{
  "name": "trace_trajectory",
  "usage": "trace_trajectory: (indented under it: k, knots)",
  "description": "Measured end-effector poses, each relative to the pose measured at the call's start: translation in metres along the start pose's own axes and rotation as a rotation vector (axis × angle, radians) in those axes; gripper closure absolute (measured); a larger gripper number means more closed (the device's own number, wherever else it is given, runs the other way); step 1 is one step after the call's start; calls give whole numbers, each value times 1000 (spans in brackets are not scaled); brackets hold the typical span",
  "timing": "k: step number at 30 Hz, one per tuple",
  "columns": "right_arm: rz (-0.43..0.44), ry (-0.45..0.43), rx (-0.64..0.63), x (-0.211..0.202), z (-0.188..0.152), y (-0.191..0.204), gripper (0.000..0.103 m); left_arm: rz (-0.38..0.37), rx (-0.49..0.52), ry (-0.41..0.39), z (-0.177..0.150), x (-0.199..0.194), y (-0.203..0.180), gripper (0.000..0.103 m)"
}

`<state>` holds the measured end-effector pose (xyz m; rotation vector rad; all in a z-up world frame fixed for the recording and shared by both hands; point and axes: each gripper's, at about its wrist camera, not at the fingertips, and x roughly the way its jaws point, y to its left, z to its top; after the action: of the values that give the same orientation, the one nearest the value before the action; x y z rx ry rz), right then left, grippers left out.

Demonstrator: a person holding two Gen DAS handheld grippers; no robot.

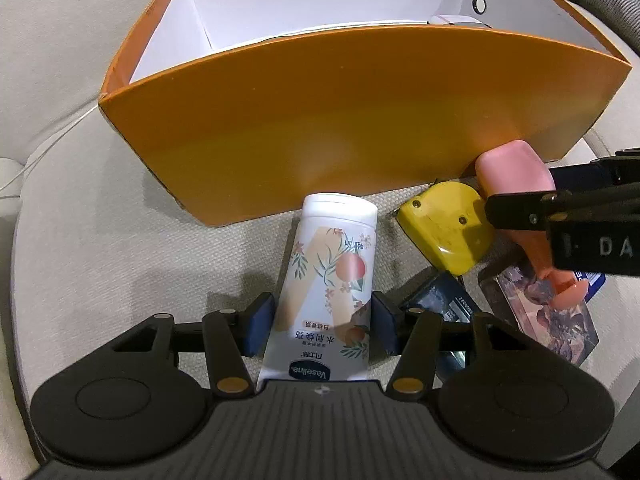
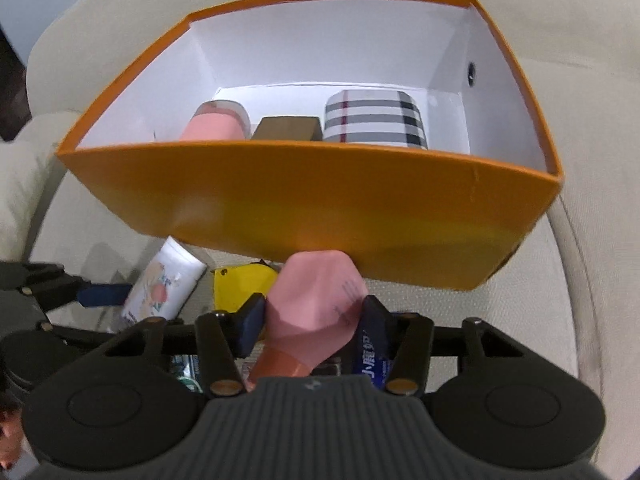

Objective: Organize rigid objects
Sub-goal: 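Close the left tool on the white lotion bottle while the right tool grasps the pink bottle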

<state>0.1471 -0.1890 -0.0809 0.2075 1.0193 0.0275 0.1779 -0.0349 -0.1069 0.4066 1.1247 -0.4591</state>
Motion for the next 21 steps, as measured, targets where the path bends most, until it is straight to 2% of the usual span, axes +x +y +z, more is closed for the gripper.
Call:
trace_trajectory:
  k: [10,15,21]
  knots:
    - [-38,5,-57,8,-2,8,44,6,-79,-8,-4,-6,11,36]
    - [-36,1,-41,6,-1,8,45,25,-93,-14,-5,-7,11,36]
    - [-6,-15,-16,-1,-1,-2,49,39,-130,-8,-5,-6,9,41]
